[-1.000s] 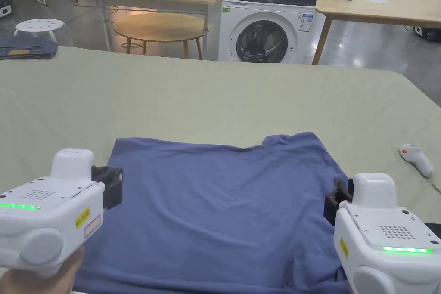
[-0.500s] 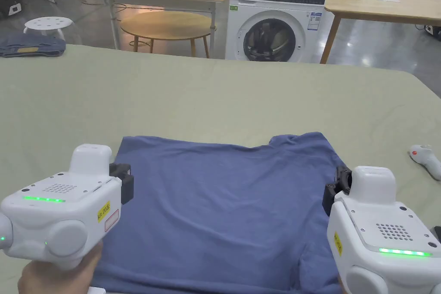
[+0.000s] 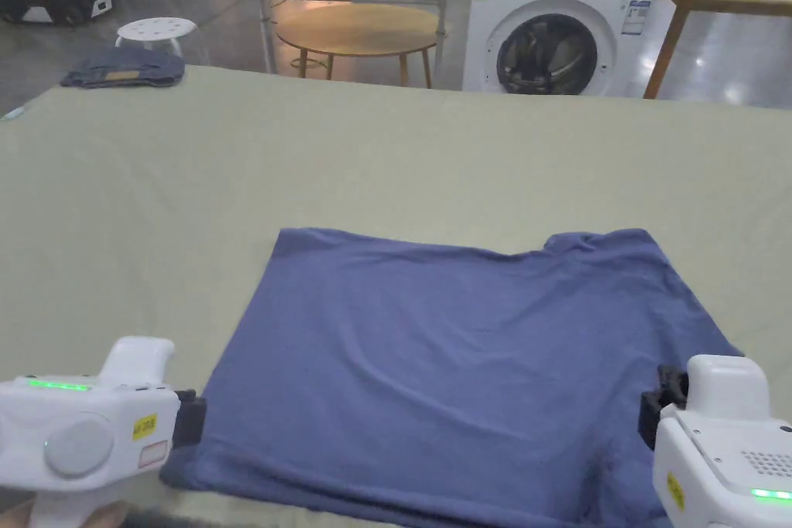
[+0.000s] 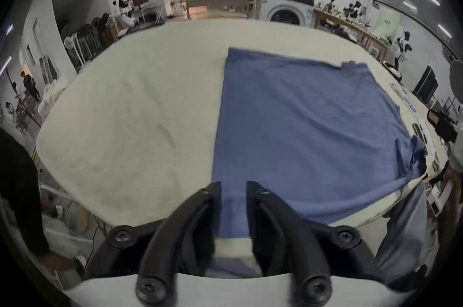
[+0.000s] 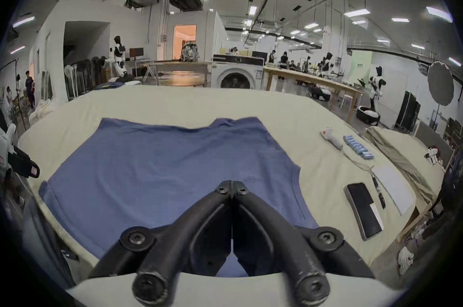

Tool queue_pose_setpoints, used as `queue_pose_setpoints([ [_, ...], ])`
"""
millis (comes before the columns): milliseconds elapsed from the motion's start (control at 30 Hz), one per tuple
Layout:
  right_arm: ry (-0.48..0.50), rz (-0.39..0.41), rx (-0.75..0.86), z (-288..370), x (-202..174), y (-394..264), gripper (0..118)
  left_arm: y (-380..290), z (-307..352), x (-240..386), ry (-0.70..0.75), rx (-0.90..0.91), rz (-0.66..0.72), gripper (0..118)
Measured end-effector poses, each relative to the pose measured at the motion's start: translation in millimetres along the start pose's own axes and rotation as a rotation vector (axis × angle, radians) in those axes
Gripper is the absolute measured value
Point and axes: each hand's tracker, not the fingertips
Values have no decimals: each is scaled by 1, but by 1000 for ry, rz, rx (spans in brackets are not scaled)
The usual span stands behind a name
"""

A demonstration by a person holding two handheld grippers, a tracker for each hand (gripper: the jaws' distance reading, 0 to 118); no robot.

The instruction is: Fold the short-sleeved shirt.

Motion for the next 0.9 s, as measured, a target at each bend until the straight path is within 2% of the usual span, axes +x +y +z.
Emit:
queue_pose_setpoints([
  [67,-2,0,-21,-2,2,-5,0,-9,-13,-9,9,-46,28,33],
  [133,-4,-3,-33,-3,3,-9,0,-15,-28,-15,14,-72,60,43],
  [233,-11,-9,-46,-2,7,-14,0,-26,-55,-16,15,-164,93,44],
  [333,-21,-3,-55,1,15,-16,0,-31,-50,-1,43,-120,65,44],
  [400,-38,2,-52,4,21,-18,0,-29,-48,3,52,-123,13,38],
  [500,-44,9,-70,1,32,-19,0,-29,-43,3,16,-122,4,8],
  [533,-42,14,-89,-1,35,-20,0,-29,-43,2,0,-122,8,3],
  [633,-18,48,-201,-11,46,-25,0,-30,-38,4,-33,-119,31,2],
  [800,-36,57,-387,-19,69,-45,0,-34,-29,11,-40,-107,41,2],
  [900,-47,71,-421,-16,80,-58,0,-34,-23,14,-42,-105,42,2],
])
